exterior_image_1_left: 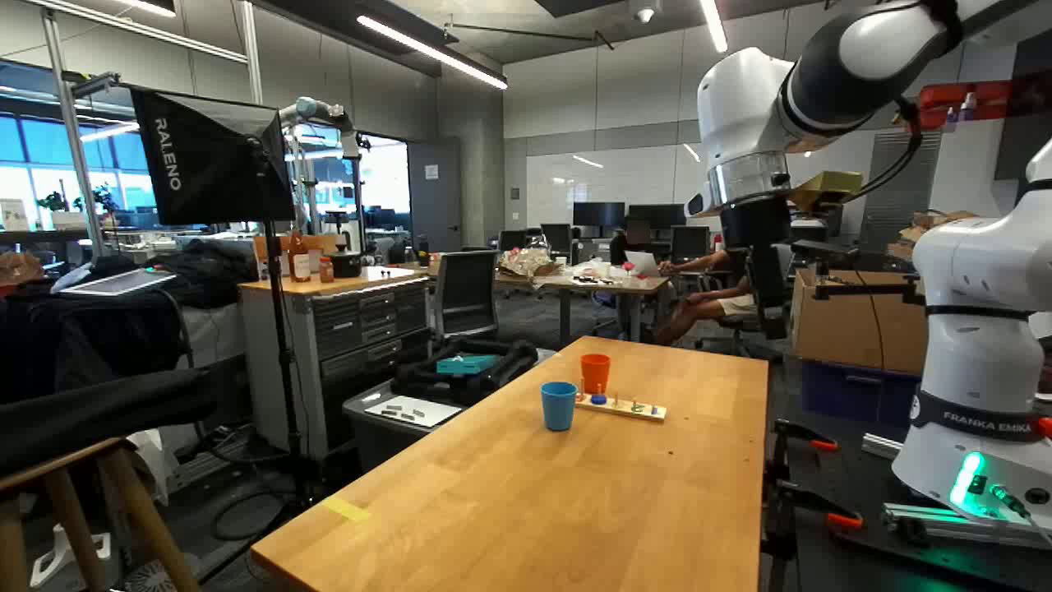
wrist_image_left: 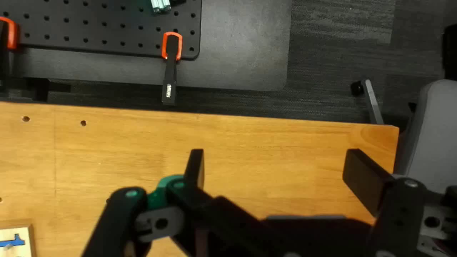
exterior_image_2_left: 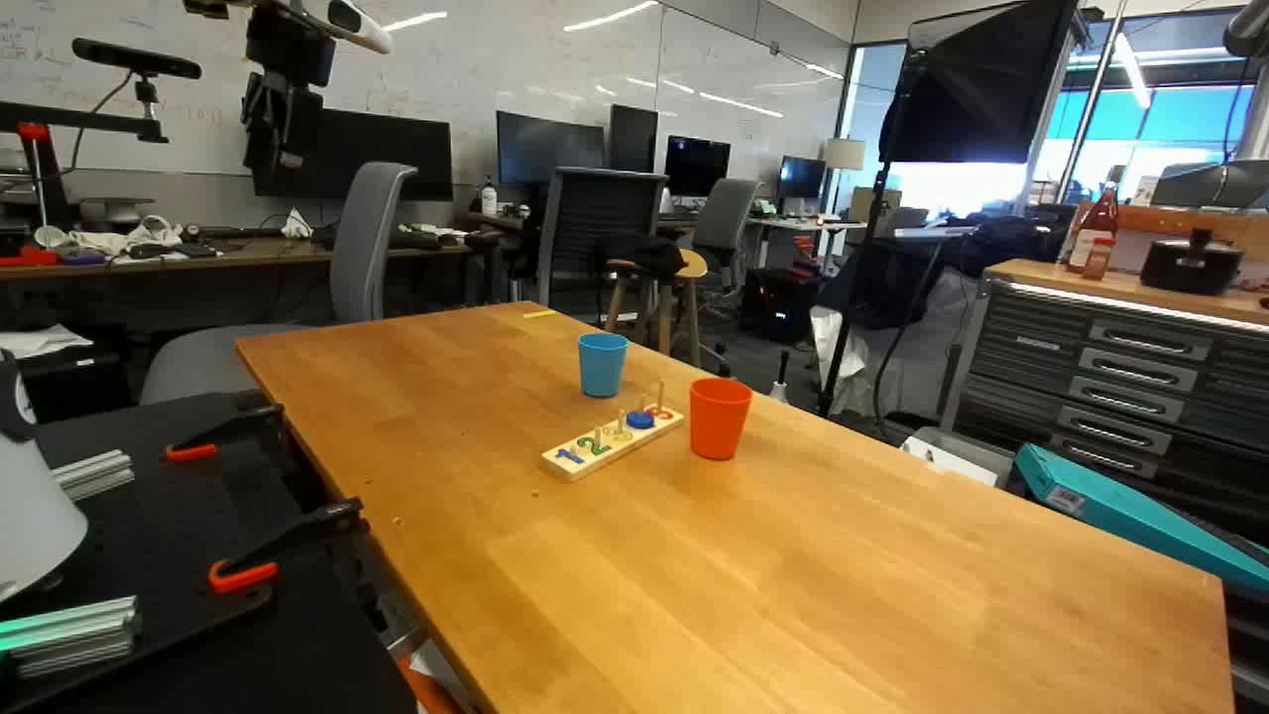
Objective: Put the blue cup in the orange cup
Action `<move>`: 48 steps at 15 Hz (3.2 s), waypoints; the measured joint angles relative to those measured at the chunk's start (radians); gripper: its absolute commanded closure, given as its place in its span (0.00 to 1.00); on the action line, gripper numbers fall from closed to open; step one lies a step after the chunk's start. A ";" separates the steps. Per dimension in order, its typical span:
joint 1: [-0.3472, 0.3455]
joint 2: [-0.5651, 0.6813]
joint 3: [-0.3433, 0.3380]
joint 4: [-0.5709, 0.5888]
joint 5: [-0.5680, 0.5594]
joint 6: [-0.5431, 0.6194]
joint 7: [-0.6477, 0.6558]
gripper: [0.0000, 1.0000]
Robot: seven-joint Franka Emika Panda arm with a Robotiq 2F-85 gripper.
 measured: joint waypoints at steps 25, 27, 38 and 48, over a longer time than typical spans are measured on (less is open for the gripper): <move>-0.130 0.863 -0.147 0.686 -0.167 0.560 0.317 0.00; -0.127 0.904 -0.186 0.731 -0.215 0.560 0.363 0.00; -0.123 1.017 -0.285 0.744 -0.347 0.554 0.485 0.00; -0.104 1.101 -0.297 0.740 -0.362 0.556 0.496 0.00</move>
